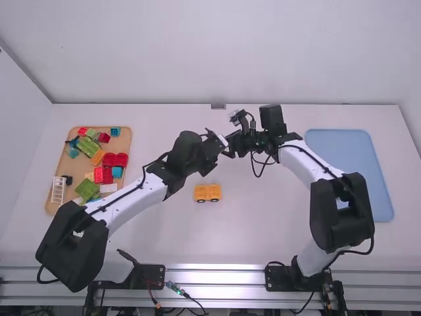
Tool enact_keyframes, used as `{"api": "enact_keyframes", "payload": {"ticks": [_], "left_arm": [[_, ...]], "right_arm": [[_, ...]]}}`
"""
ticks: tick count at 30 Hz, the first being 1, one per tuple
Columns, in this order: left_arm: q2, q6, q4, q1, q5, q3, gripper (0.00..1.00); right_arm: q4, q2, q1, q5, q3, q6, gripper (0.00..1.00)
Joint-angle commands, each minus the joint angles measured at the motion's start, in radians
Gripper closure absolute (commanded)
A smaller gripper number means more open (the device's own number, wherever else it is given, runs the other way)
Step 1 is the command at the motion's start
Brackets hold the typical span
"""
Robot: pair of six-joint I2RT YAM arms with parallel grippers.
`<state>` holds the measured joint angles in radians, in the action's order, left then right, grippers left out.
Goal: Assemble lego blocks to make yellow taxi
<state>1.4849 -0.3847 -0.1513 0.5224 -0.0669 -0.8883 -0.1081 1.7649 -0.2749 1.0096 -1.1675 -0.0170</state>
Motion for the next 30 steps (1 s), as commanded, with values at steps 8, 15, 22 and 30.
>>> {"api": "enact_keyframes", "payload": {"ticks": [8,15,22,30], "left_arm": [[0.004,0.015,-0.051,0.007,-0.082,-0.016,0.98],[0.004,0.033,-0.059,0.007,-0.082,-0.016,0.99],[0.004,0.033,-0.072,0.008,-0.078,-0.016,0.98],[0.004,0.033,-0.071,0.008,-0.072,-0.016,0.87]], "right_arm": [[-0.005,-0.016,-0.021,0.008,-0.016,-0.011,0.50],[-0.006,-0.016,-0.004,0.047,-0.016,-0.010,0.56],[-0.005,-0.016,-0.021,0.043,-0.016,-0.008,0.64],[-0.005,-0.016,-0.025,0.040,-0.016,-0.007,0.69]]}}
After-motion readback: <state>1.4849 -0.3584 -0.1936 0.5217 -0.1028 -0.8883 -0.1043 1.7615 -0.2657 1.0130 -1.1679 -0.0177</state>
